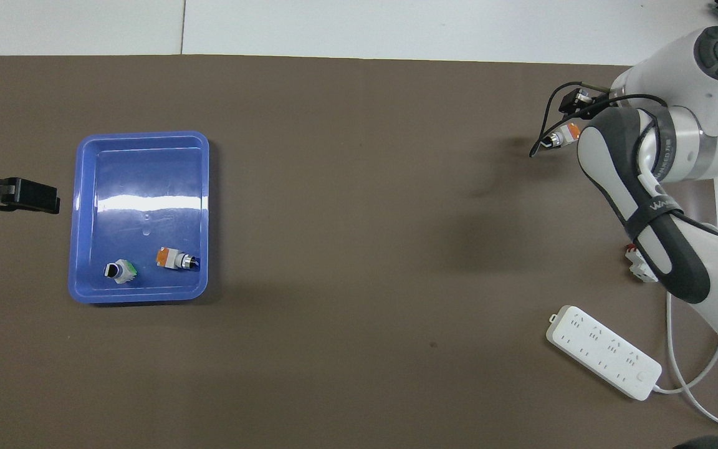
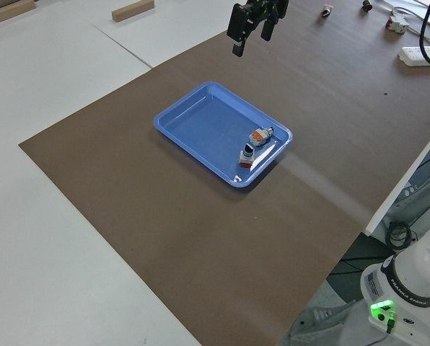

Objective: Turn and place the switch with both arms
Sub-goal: 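Reach the right gripper toward the small orange-and-white switch on the table, then close the right gripper on the switch and lift it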

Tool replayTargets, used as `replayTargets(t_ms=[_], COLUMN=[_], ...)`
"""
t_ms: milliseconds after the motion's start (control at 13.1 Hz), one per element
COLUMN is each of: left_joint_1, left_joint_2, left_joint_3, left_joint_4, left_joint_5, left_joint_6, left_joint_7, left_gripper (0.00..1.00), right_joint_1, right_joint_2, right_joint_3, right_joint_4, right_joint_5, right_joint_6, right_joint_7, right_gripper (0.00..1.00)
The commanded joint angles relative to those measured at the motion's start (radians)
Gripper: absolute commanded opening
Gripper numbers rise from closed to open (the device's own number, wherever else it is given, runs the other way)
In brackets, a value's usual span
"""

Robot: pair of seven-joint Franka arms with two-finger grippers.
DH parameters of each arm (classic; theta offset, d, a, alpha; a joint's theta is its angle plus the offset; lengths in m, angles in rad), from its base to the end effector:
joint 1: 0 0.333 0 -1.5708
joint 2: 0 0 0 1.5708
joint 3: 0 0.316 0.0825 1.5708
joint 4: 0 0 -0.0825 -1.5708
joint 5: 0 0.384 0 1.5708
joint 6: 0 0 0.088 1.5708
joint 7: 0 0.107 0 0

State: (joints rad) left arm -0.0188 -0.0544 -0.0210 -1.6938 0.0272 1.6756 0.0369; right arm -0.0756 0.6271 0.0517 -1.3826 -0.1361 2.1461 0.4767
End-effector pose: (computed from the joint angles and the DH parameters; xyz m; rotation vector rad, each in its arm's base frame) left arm 0.5454 -0.0194 0.6053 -3.1105 0.1230 -0.0564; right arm 0.7361 -0.0313 0.3586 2.9999 -0.6807 0.2372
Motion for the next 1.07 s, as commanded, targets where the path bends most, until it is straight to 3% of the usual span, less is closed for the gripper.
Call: replayTargets(t_ms=[0, 153, 307, 383, 536, 996], left_joint_1=[0.007, 0.005, 0.005, 0.007, 0.005, 0.005], left_joint_2=[-0.030, -0.030, -0.030, -0.030, -0.030, -0.030], left_joint_3=[0.001, 0.001, 0.001, 0.001, 0.001, 0.001], left_joint_4=[-0.033, -0.033, -0.033, -0.033, -0.033, -0.033], left_joint_5=[-0.010, -0.010, -0.010, -0.010, -0.010, -0.010], left_joint_6=[0.010, 0.010, 0.010, 0.010, 0.010, 0.010], left_joint_7=[0.006, 0.006, 0.006, 0.006, 0.006, 0.006], left_gripper=[1.00, 1.00, 1.00, 1.00, 1.00, 1.00], right_joint_1=[-0.029, -0.027, -0.036, -0.038, -0.038, -0.036], right_joint_2=[0.054, 0.110, 0.134, 0.137, 0.137, 0.128], right_joint_3=[0.013, 0.013, 0.014, 0.014, 0.014, 0.014], right_joint_4=[0.040, 0.121, 0.137, 0.136, 0.129, 0.073], right_joint_5=[-0.016, -0.011, -0.010, -0.007, 0.065, 0.089], right_joint_6=[0.009, -0.018, 0.006, 0.023, 0.082, 0.112], right_joint_7=[0.100, 0.176, 0.207, 0.214, 0.323, 0.617], right_gripper=[0.89, 0.89, 0.89, 0.89, 1.00, 1.00])
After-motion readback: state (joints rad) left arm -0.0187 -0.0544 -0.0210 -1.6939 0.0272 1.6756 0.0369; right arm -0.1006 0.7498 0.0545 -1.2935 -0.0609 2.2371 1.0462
